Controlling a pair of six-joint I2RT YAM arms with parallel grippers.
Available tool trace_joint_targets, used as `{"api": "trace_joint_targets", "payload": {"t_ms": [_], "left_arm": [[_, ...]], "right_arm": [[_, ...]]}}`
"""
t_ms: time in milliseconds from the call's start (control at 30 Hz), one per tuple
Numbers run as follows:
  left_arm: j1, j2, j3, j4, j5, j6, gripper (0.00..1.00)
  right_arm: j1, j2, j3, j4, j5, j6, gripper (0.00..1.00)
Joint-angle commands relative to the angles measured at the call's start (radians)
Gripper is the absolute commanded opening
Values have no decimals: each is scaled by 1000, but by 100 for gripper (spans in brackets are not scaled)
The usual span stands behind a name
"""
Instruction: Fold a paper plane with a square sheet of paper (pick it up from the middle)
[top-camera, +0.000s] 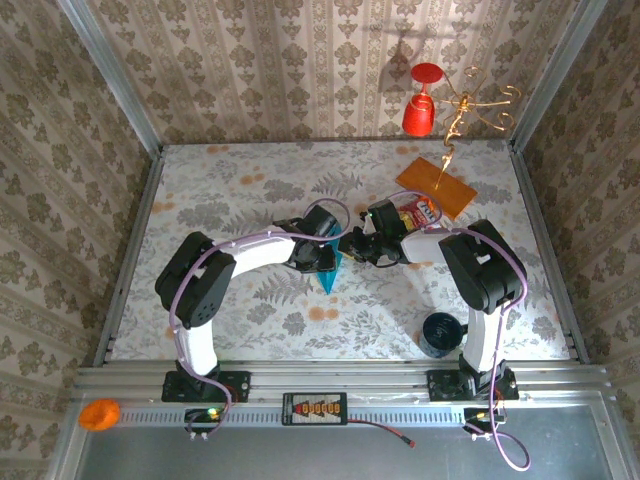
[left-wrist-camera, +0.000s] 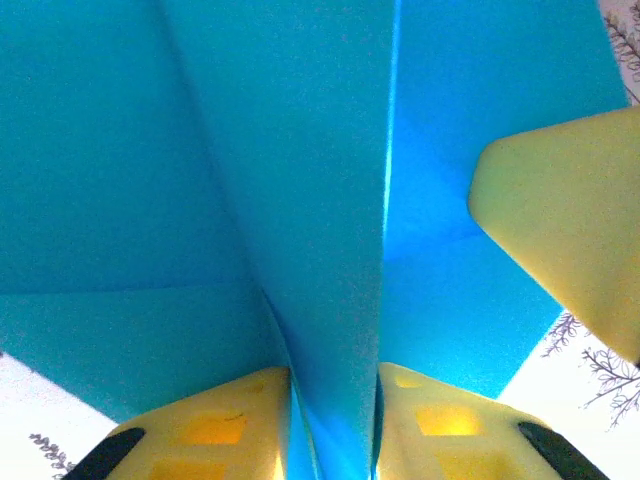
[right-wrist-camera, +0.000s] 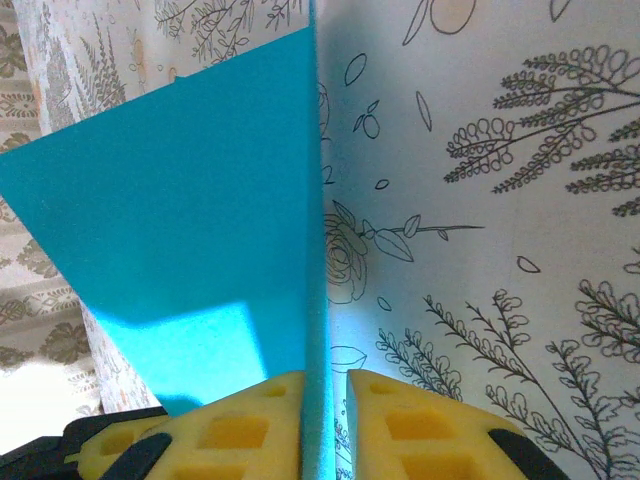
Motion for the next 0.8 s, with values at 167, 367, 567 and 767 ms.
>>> {"api": "trace_joint_targets", "payload": {"t_ms": [167,367,567,767], "left_arm": [[0,-8,31,-43,-52,45,15],[30,-29,59,-82,-87,94,14],[84,15,158,-153,-103,170,13],[127,110,291,-208,-154,230,10]], "right_arm": [[-19,-83,-18,-13,27,1,40],[-53,-193,-68,-70,128,-40,50],[-87,-294,-106,-131,227,-87,51],[-112,-337,-139,-137,249,-96,51]]}}
